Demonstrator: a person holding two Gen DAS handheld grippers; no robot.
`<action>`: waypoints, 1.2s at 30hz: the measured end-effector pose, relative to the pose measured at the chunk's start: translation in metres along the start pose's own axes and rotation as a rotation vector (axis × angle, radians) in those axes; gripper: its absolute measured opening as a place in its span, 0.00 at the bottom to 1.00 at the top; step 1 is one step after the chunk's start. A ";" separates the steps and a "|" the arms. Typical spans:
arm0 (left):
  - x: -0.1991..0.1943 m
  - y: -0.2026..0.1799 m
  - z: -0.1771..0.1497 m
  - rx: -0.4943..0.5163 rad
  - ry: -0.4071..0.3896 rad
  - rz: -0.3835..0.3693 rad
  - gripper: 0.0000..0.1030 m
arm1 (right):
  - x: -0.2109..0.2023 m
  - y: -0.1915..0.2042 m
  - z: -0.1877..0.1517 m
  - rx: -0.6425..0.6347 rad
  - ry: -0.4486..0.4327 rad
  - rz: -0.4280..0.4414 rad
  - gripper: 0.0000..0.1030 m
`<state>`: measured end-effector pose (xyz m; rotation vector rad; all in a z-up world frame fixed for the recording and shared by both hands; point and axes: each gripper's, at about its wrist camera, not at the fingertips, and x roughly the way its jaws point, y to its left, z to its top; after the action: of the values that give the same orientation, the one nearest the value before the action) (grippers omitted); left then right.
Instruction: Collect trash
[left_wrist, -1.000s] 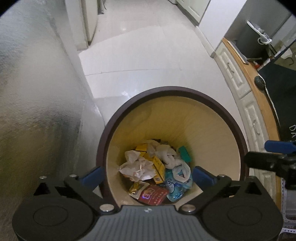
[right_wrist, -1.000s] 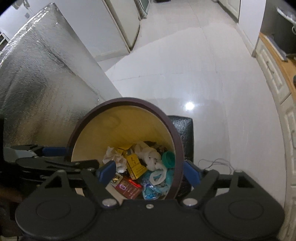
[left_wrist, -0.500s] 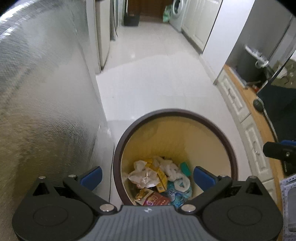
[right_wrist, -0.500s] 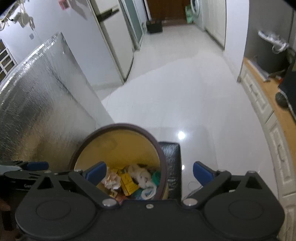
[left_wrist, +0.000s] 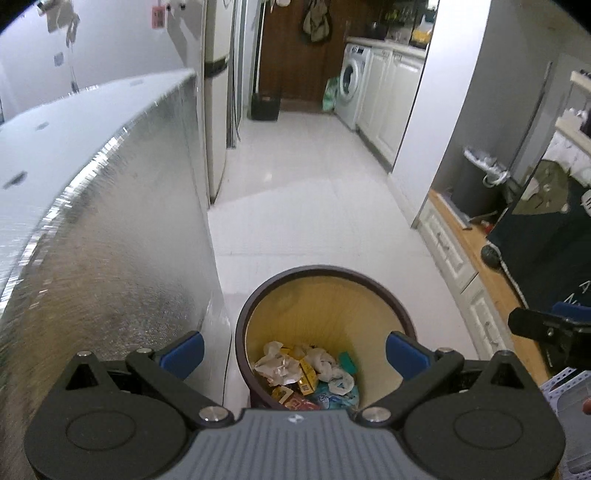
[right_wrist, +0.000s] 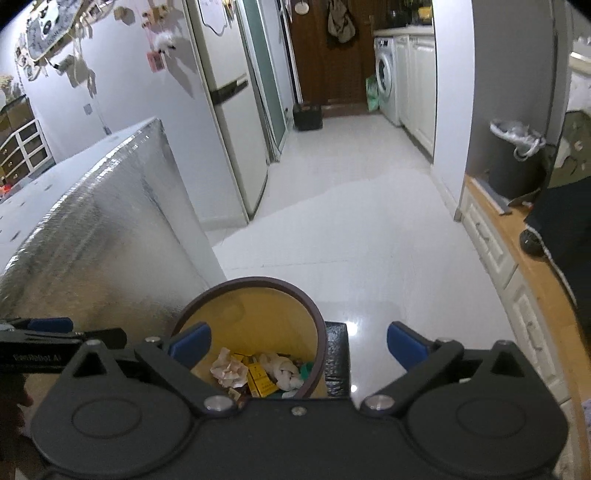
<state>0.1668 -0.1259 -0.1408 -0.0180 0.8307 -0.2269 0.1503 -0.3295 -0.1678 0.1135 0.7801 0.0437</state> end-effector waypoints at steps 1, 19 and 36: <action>-0.009 -0.001 -0.002 -0.001 -0.012 -0.001 1.00 | -0.009 0.001 -0.003 -0.005 -0.012 -0.003 1.00; -0.135 -0.002 -0.055 0.006 -0.212 -0.018 1.00 | -0.131 0.029 -0.053 -0.059 -0.209 -0.035 1.00; -0.198 0.013 -0.106 0.000 -0.336 -0.029 1.00 | -0.192 0.061 -0.096 -0.115 -0.310 -0.044 1.00</action>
<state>-0.0376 -0.0648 -0.0698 -0.0668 0.4966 -0.2435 -0.0533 -0.2759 -0.0940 -0.0068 0.4690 0.0279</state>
